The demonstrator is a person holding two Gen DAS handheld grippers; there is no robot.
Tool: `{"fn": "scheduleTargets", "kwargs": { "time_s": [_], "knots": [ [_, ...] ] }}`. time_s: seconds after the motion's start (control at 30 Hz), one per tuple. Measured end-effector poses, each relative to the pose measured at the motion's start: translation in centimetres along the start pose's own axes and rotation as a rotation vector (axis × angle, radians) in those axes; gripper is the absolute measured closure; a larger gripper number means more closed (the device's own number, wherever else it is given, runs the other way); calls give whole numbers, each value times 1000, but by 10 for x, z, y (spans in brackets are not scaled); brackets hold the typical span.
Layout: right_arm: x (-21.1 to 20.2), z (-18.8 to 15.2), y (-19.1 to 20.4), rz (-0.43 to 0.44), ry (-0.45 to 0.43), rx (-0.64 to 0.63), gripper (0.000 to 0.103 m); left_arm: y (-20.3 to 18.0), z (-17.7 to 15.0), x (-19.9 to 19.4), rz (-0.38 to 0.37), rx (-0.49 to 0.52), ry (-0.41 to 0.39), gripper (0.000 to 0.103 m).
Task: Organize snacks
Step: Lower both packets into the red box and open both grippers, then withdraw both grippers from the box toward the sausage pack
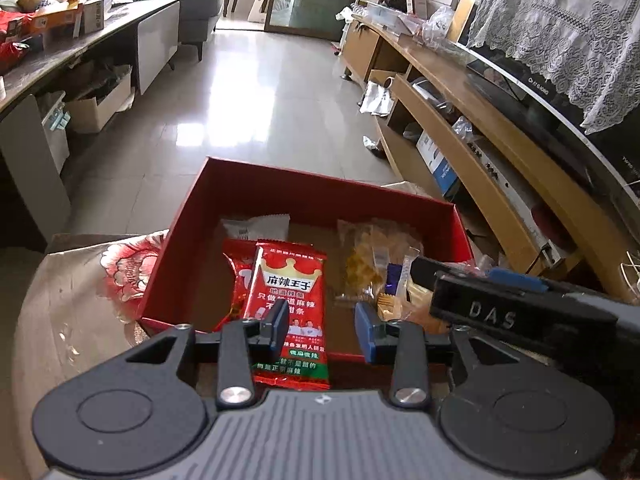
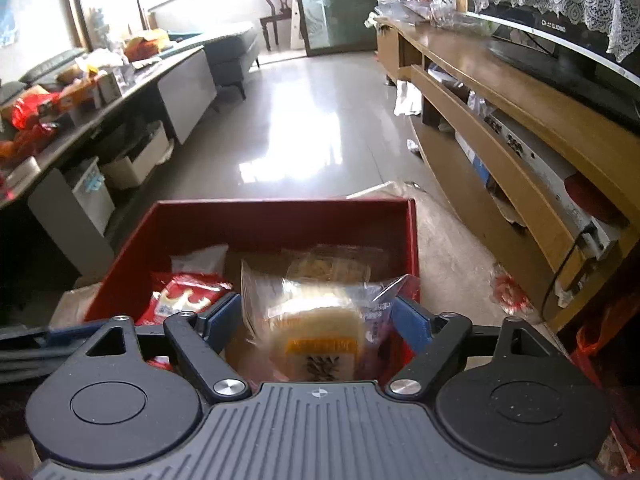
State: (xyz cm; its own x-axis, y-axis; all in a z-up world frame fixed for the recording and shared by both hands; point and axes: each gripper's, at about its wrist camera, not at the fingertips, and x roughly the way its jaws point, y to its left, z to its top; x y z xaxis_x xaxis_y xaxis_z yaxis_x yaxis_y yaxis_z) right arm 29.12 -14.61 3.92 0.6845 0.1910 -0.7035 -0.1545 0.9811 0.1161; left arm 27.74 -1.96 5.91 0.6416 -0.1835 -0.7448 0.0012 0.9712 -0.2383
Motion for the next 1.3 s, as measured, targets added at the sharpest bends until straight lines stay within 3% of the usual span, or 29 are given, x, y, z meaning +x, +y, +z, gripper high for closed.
{"fn": "scheduleTargets", "kwargs": {
  "time_s": [0.37,0.83,1.2,1.3],
  "knots": [
    [-20,-4,-16,-44,-32,37,16,-24,-18,-8,-63,67,27,62],
    [-61,-47,-58,-149,8,90,16,-94,-78,15,-170,198,208,60],
    [-95,-70,-97,-168,-16,160,16,-135,-108,43,-149,179,276,47],
    [-100,-71,-104,-160,-27,180,16,-144,-114,54,-111,195,278,40]
  ]
}}
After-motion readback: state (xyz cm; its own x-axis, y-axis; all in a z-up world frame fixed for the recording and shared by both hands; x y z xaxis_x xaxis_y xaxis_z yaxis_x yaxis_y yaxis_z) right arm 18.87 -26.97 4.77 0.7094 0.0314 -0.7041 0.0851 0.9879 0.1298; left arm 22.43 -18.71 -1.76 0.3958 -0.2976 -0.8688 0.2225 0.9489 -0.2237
